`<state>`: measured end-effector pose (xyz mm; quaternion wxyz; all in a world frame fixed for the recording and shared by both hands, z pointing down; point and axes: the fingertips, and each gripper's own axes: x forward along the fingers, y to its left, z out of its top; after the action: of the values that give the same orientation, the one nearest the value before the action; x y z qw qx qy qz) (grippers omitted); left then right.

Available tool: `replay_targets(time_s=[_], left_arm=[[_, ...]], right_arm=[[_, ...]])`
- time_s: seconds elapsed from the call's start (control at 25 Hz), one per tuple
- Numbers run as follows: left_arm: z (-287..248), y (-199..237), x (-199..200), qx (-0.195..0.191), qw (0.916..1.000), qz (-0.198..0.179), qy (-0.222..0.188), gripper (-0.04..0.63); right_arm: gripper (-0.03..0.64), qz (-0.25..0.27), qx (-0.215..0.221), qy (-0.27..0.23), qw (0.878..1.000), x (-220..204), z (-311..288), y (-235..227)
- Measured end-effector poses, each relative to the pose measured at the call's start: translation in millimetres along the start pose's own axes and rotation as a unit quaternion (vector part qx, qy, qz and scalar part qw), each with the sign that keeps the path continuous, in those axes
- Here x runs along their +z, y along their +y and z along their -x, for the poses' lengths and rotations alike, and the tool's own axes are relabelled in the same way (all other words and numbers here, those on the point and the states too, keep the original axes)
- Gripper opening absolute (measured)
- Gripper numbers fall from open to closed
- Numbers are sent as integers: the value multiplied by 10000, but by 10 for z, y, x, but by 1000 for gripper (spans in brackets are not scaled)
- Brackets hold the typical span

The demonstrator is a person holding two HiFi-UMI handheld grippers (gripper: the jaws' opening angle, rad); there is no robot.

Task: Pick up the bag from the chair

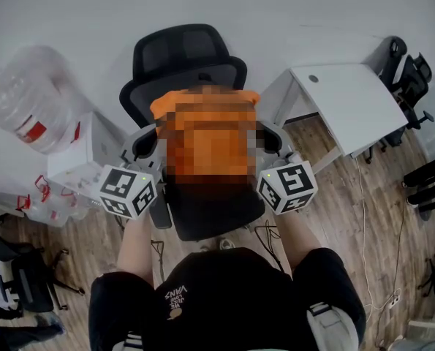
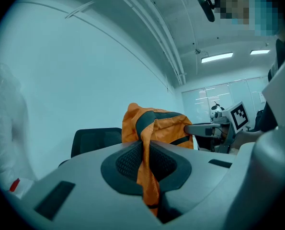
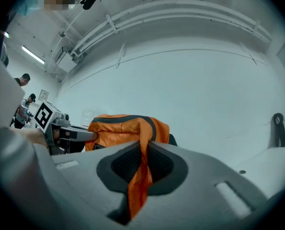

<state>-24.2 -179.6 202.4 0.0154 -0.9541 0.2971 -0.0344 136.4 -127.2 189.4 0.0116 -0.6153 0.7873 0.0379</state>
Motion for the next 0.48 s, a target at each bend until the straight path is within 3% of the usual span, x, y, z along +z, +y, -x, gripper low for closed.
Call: replay_targets(time_s=[0.48], left_arm=[[4, -75, 149, -51, 9999, -2, -124, 28]], right_arm=[[21, -19, 0, -102, 9999, 161, 64, -52]])
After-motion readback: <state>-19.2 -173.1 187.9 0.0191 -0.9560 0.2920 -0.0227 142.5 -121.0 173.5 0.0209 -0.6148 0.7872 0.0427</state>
